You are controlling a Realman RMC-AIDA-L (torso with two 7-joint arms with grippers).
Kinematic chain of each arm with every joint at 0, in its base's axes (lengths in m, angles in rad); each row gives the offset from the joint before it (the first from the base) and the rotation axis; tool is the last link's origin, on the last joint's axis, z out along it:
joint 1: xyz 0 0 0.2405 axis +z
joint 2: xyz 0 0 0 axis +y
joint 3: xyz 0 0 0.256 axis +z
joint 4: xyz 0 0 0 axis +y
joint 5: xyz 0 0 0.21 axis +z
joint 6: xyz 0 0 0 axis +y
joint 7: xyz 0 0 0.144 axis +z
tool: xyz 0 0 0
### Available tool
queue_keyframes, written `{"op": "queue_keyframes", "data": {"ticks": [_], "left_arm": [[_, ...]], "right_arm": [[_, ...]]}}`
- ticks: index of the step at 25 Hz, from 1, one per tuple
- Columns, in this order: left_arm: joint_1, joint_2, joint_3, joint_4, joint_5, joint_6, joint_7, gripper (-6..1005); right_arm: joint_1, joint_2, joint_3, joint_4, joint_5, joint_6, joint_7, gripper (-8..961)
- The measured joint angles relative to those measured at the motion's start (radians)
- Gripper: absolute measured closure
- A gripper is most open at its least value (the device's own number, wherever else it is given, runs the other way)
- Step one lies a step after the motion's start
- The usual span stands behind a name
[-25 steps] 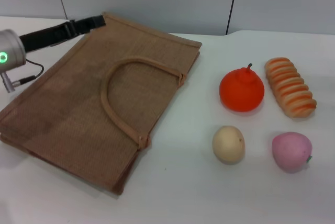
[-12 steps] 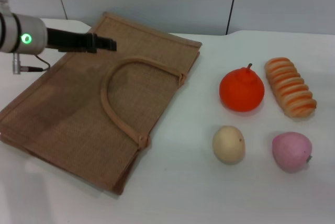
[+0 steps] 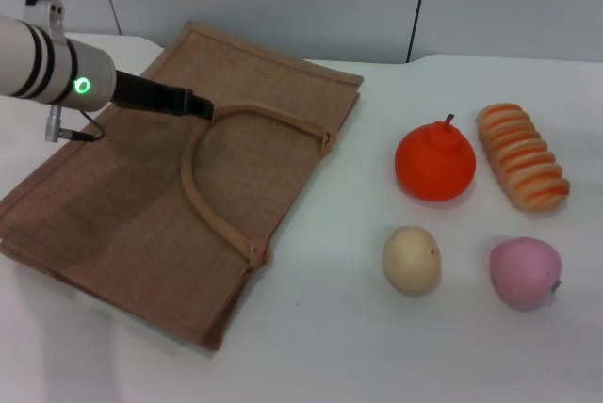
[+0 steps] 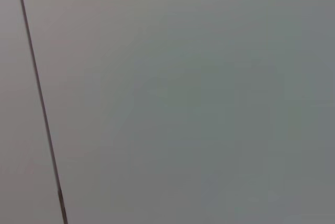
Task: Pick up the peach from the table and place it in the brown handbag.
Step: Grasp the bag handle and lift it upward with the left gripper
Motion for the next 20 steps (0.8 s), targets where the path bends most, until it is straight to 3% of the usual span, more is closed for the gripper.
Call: {"op": "queue_keyframes", "data": {"ticks": [5, 9, 20], "left_arm": [[-0.006, 0.002, 0.014, -0.041, 0.004, 0.041, 0.016, 494], [-0.015, 0.001, 0.078, -0.081, 0.003, 0.095, 0.012, 492], [-0.037, 0.002, 0.103, -0.145, 0.008, 0.157, 0.024, 497]], "right_arm": [[0.001, 0.0, 0.0, 0.0, 0.0, 0.0, 0.002, 89], [0.002, 0.0, 0.0, 0.0, 0.0, 0.0, 0.002, 89], [0.002, 0.0, 0.0, 0.0, 0.0, 0.0, 0.004, 88]]}}
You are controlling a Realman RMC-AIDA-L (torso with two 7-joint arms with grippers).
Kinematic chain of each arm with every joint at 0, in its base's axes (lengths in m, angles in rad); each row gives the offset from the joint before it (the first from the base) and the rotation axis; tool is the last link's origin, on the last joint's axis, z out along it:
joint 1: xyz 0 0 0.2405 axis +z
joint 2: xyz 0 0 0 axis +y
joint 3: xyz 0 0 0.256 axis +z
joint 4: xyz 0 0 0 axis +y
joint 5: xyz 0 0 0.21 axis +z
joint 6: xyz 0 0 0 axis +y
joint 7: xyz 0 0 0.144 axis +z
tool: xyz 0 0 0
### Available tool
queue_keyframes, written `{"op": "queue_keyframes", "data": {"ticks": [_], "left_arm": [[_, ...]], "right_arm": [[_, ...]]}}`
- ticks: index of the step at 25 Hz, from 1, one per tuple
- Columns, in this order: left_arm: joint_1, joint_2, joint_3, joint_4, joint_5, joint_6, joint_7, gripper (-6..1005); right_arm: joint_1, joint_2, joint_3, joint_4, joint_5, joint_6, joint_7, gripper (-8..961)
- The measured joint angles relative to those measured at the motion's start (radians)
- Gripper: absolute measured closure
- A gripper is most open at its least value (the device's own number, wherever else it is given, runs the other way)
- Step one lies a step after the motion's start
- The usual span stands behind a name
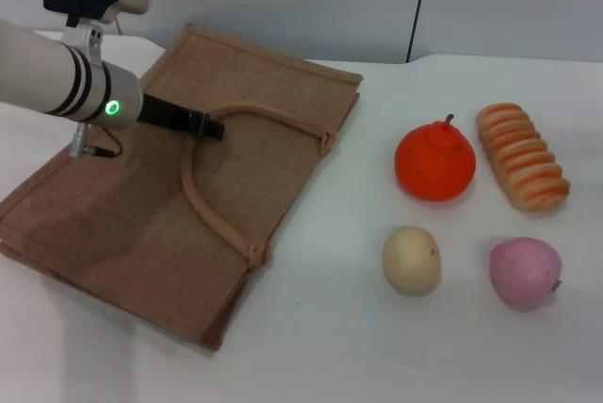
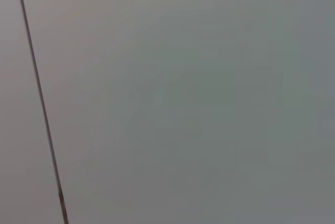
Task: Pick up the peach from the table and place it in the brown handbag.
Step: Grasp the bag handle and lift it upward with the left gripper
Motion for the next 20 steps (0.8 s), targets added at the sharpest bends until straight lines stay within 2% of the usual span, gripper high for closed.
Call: {"op": "queue_keyframes", "data": {"ticks": [8, 17, 20], "left_arm": [[-0.021, 0.011, 0.002, -0.06, 0.001, 0.015, -0.005, 500], [-0.02, 0.012, 0.003, -0.063, 0.001, 0.021, -0.009, 504], [-0.019, 0.011, 0.003, -0.063, 0.0, 0.024, -0.006, 595]], "right_arm": [[0.001, 0.0, 0.0, 0.0, 0.0, 0.0, 0.0, 89], [0.002, 0.0, 0.0, 0.0, 0.0, -0.011, -0.001, 89], [0.002, 0.0, 0.0, 0.0, 0.0, -0.012, -0.001, 89]]}}
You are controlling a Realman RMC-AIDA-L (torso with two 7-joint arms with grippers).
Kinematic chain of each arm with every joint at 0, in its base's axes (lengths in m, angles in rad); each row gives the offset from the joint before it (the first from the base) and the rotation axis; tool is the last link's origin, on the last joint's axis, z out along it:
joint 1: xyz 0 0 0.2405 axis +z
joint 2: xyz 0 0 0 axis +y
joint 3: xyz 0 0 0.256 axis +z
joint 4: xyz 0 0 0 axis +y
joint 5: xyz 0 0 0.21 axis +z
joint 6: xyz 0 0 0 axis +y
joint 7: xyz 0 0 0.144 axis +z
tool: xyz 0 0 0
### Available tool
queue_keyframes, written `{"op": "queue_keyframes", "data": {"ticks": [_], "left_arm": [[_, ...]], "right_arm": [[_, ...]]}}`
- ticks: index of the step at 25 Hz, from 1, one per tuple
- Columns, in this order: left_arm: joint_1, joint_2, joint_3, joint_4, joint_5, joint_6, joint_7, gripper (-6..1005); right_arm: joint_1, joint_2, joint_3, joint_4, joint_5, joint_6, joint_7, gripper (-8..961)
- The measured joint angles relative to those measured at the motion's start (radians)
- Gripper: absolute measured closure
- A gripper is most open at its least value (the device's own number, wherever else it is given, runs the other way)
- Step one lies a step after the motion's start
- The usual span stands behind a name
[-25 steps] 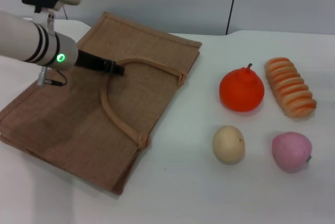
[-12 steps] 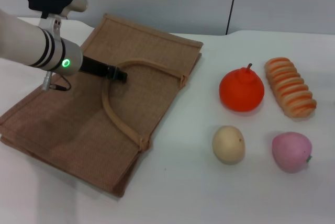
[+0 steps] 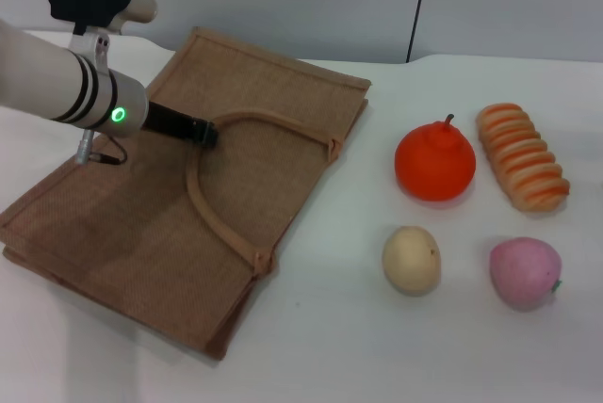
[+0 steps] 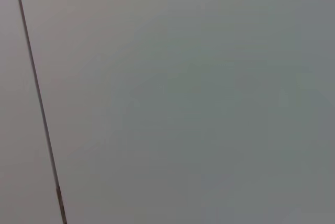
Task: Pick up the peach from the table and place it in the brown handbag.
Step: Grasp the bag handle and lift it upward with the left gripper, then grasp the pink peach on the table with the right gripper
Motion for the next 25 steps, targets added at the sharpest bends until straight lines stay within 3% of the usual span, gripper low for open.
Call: {"op": "queue_keyframes", "data": {"ticks": [9, 11, 17, 20, 24, 25], "left_arm": [[0.015, -0.01, -0.01, 0.011, -0.051, 0.012, 0.023, 867], [0.024, -0.011, -0.01, 0.017, -0.088, 0.01, 0.044, 873], [0.115, -0.012, -0.011, 0.094, -0.371, -0.06, 0.187, 876], [0.174, -0.006, -0.012, 0.128, -0.553, -0.133, 0.277, 875], [0.246, 0.018, -0.013, 0.13, -0.807, -0.243, 0.409, 875], [0.266, 0.025, -0.013, 0.127, -0.879, -0.279, 0.447, 875]], "right_arm": [[-0.005, 0.0, 0.0, 0.0, 0.0, -0.001, -0.001, 88], [-0.008, 0.0, 0.0, 0.0, 0.0, -0.001, 0.0, 88], [-0.022, 0.0, -0.02, -0.002, 0.0, 0.022, 0.016, 89], [-0.025, -0.012, -0.102, -0.003, 0.0, 0.048, 0.067, 89], [-0.024, -0.041, -0.279, -0.004, -0.001, 0.095, 0.119, 90], [-0.024, -0.041, -0.279, -0.004, -0.001, 0.095, 0.119, 90]]}}
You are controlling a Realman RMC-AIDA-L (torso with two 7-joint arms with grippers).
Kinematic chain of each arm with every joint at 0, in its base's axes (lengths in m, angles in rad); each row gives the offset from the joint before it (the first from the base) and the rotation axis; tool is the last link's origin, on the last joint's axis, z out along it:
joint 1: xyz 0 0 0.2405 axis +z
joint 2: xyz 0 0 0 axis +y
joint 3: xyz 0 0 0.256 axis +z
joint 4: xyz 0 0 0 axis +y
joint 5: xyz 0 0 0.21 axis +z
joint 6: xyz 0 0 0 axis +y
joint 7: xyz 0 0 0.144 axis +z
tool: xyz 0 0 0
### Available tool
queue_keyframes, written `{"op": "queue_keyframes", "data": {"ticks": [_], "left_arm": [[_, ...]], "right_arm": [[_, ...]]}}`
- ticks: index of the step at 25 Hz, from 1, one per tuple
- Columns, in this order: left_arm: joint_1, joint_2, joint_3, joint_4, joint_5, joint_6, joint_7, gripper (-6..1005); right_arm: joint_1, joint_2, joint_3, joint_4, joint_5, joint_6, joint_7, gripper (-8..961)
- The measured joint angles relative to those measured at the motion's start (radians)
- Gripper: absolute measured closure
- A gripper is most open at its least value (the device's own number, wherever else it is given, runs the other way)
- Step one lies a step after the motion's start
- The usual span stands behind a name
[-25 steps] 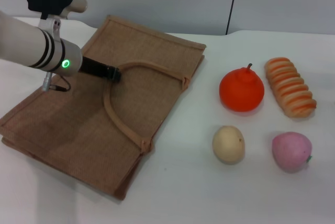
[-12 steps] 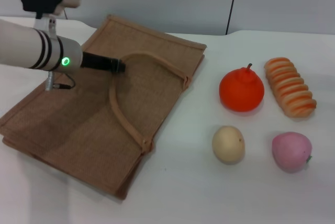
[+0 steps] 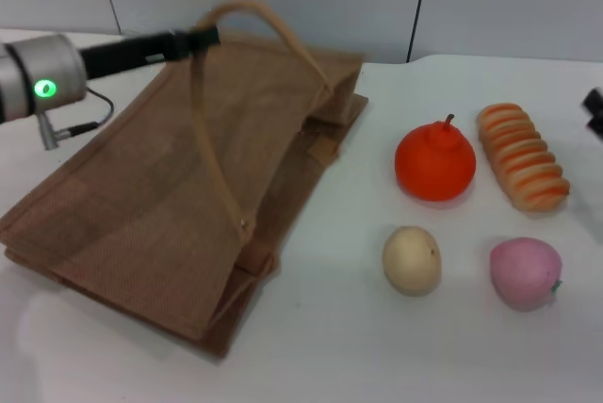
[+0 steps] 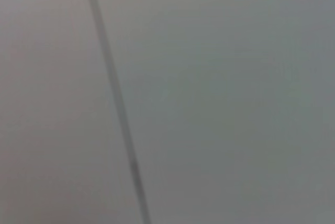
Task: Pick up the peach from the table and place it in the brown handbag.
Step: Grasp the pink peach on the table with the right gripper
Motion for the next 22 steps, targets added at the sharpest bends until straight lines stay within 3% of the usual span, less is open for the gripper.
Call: {"op": "queue_keyframes", "data": {"ticks": [1, 2, 7, 9, 11, 12, 15, 22], "left_arm": [[0.023, 0.005, 0.0, -0.001, -0.072, -0.046, 0.042, 875], [0.023, 0.005, 0.0, -0.001, -0.072, -0.046, 0.042, 875], [0.065, 0.021, -0.001, -0.031, -0.226, -0.144, 0.131, 877], [0.068, 0.032, -0.001, -0.062, -0.275, -0.178, 0.161, 878], [0.068, 0.048, -0.001, -0.123, -0.359, -0.228, 0.218, 877], [0.068, 0.048, -0.001, -0.123, -0.359, -0.228, 0.218, 877], [0.069, 0.056, -0.001, -0.155, -0.406, -0.273, 0.258, 876], [0.068, 0.059, -0.001, -0.163, -0.415, -0.288, 0.265, 873]], "right_arm": [[0.007, -0.02, -0.088, -0.013, 0.0, 0.019, 0.034, 90], [0.007, -0.02, -0.088, -0.013, 0.0, 0.019, 0.034, 90], [0.062, -0.053, -0.333, -0.154, 0.001, 0.163, 0.113, 89], [0.073, -0.053, -0.37, -0.182, 0.001, 0.185, 0.124, 89], [0.101, -0.045, -0.505, -0.25, 0.002, 0.226, 0.159, 89], [0.101, -0.045, -0.505, -0.25, 0.002, 0.226, 0.159, 89], [0.123, -0.029, -0.645, -0.275, 0.002, 0.237, 0.19, 89], [0.141, -0.026, -0.796, -0.281, 0.002, 0.237, 0.258, 89]]}}
